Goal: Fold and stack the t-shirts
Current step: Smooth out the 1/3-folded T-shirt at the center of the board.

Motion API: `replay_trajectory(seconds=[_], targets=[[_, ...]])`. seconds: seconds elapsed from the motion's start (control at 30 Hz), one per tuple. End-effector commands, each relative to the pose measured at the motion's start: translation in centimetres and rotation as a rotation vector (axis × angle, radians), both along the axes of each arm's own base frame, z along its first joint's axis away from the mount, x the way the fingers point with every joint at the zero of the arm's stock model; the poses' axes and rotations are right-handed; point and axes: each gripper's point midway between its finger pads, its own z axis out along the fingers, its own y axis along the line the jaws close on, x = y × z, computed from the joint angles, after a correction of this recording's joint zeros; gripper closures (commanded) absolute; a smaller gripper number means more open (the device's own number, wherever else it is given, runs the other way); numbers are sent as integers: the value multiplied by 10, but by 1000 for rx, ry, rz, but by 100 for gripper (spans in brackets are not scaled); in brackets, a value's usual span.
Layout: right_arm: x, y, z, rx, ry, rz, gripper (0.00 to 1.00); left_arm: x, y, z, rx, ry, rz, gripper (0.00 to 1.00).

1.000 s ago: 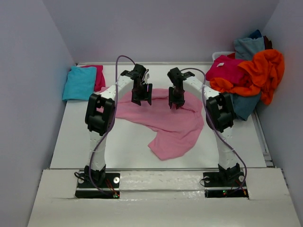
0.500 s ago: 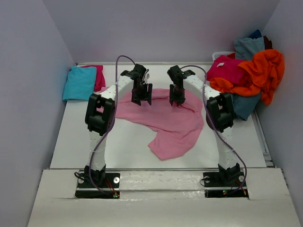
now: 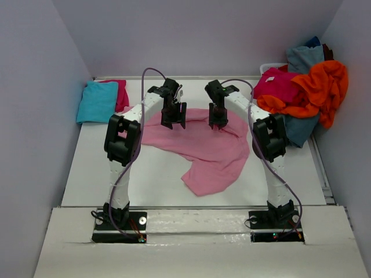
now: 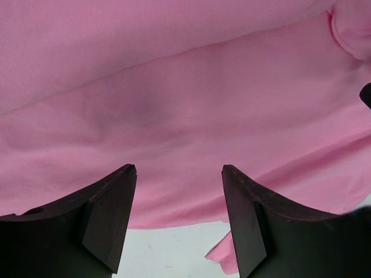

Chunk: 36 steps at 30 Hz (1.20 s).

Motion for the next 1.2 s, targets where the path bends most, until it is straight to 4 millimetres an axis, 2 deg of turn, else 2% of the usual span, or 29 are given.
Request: replay_trajectory(seconds=[0.0,0.27,0.53,0.63,0.83,1.17], targets=[[10,3,34,-2,-83,9,59,0,-4,22,-25,-39,-18,27],[13,2,43,-1,-106,14,59,0,-4,21,-25,-37,-15,27],[12,4,25,-5,-75,12,59,-1,-3,22,-23,-38,-16,27],[9,5,14,1,-54,10,64,-1,-3,23,-22,-42,-15,27],[0,7,-3,17,-17,8,67,-2,-2,23,-22,-42,-16,27],[-7,8,-11,31,5,6,69,-2,-3,23,-23,-41,-16,27]])
